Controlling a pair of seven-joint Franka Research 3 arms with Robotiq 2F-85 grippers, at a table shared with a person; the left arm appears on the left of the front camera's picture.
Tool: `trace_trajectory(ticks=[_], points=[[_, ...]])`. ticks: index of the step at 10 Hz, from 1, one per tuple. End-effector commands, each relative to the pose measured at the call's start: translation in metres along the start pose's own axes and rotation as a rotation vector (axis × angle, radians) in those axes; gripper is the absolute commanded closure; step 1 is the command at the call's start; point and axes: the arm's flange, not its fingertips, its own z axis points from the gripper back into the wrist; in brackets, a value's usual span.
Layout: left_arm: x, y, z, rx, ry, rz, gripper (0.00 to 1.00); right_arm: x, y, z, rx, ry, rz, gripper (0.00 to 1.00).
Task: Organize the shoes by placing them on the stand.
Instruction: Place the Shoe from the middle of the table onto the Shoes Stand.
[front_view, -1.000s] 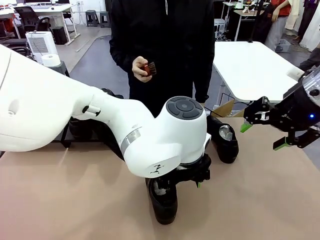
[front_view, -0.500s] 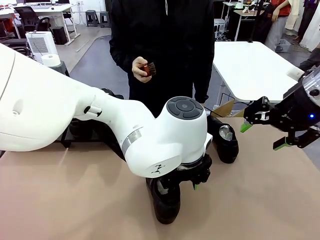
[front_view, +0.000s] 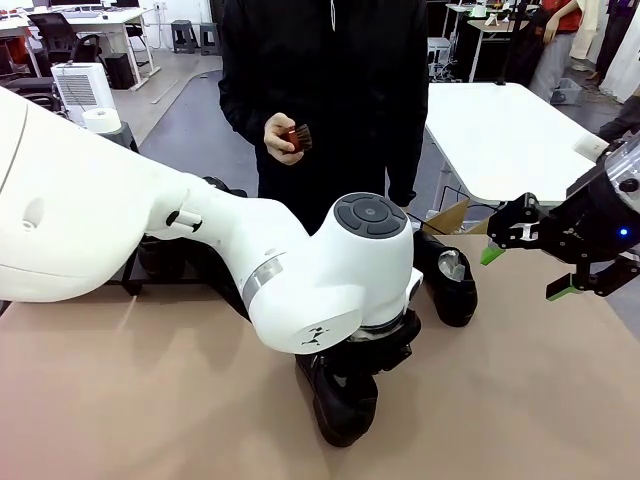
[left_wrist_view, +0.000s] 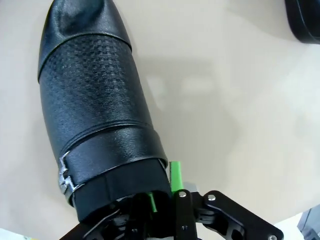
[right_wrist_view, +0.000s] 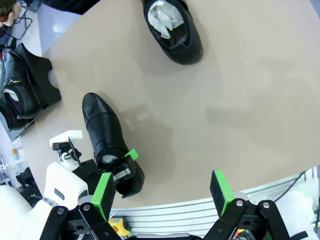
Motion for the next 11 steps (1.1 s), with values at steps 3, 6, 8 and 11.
trace_trajectory(ticks=[3,6,8,11], points=[[0.0032,0.0014,0.0021,0.000,0.010,0.001,1.00,0.0009,-0.0003,-0.0001,0.019,0.014,0.010,0.00],[0.0042,0.0023,0.0017,0.008,0.022,0.008,1.00,0.0009,-0.0003,-0.0001,0.019,0.014,0.010,0.00],[0.0068,0.0042,0.0021,0.010,0.067,0.025,1.00,0.0009,-0.0003,-0.0001,0.019,0.014,0.010,0.00],[0.0094,0.0107,0.0076,-0.008,0.083,0.038,1.00,0.0009,-0.0003,-0.0001,0.019,0.014,0.010,0.00]])
